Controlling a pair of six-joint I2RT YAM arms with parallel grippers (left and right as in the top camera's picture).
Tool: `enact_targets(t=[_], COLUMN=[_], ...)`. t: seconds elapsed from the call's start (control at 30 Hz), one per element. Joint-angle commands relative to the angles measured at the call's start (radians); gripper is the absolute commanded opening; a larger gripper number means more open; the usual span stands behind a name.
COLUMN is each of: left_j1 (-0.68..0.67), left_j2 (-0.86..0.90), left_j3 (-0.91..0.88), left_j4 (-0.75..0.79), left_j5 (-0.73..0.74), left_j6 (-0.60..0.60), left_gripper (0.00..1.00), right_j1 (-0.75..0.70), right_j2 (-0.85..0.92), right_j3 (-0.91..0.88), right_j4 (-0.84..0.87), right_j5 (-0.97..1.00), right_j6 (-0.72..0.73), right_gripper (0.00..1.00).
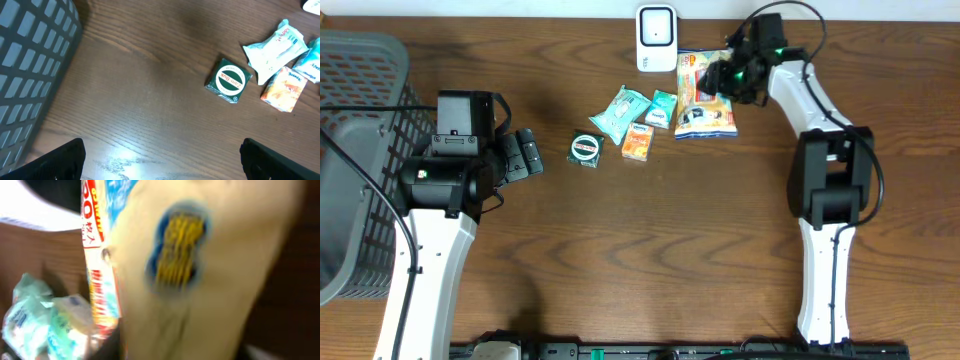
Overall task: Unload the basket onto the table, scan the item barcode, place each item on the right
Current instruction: 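Hold the yellow snack bag in front of the scanner with the right gripper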
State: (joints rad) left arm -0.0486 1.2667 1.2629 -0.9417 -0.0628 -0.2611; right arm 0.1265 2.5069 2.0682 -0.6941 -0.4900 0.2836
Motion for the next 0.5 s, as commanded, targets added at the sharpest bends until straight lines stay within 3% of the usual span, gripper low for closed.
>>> enact_targets(t=[0.0,0.47], left_j1=[0.003,0.003], left_j2=[-0.004,-0.004], left_j3=[0.005,0.005], left_j4=[-0.003,-0.003], left_j5=[-0.013,-0.013], left_j6=[0.006,0.006], left_gripper=[0.97,0.98], right_j1=[0.017,-0.064], right_j2=[0.033,-0.271], right_j3=[0.011,0.011], right_j4=[-0.019,0.027], right_j5=[-0.026,-0.044], right_j6=[-0.009,0.014], right_gripper=[0.01,0.01])
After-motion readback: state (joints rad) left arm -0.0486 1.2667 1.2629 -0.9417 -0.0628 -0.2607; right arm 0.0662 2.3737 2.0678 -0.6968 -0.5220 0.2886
